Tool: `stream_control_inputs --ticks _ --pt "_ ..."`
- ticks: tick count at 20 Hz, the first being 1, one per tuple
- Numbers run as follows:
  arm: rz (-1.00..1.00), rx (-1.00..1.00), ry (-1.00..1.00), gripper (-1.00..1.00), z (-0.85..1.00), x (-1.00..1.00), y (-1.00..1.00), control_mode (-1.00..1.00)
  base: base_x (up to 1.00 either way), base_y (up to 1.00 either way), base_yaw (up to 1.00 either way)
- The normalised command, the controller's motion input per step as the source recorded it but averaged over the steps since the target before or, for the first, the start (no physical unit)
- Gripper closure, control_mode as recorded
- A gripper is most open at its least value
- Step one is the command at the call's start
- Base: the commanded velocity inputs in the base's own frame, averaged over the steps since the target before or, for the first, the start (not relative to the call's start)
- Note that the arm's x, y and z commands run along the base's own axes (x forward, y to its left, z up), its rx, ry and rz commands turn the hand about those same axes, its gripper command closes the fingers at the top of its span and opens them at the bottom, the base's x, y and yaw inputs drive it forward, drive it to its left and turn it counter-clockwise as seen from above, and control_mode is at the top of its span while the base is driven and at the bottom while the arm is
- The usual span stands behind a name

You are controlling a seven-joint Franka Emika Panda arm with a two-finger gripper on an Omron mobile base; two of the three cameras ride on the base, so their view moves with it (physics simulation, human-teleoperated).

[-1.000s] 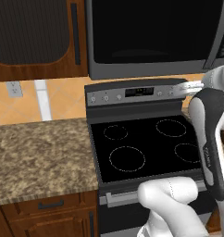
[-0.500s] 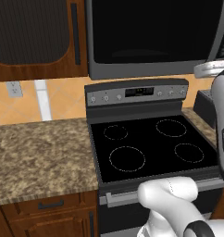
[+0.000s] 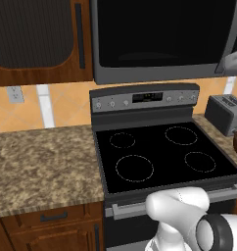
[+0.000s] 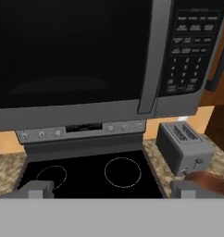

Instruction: Open the microwave, place the bowl with waffle inside the microwave, then close the microwave door and turn it on.

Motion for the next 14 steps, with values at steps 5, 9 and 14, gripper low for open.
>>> stream_control_inputs --ticks 5,9,14 --pt "0.0 0.0 -0.02 -1.0 0.03 0.45 -0.43 -1.0 0.0 0.0 0.0" --pt "0.0 0.02 0.0 -1.0 0.14 0.55 -0.46 -1.0 0.0 0.0 0.0" --pt "0.0 0.03 -0.11 -1.0 0.14 0.27 -0.46 -1.0 0.0 0.0 0.0"
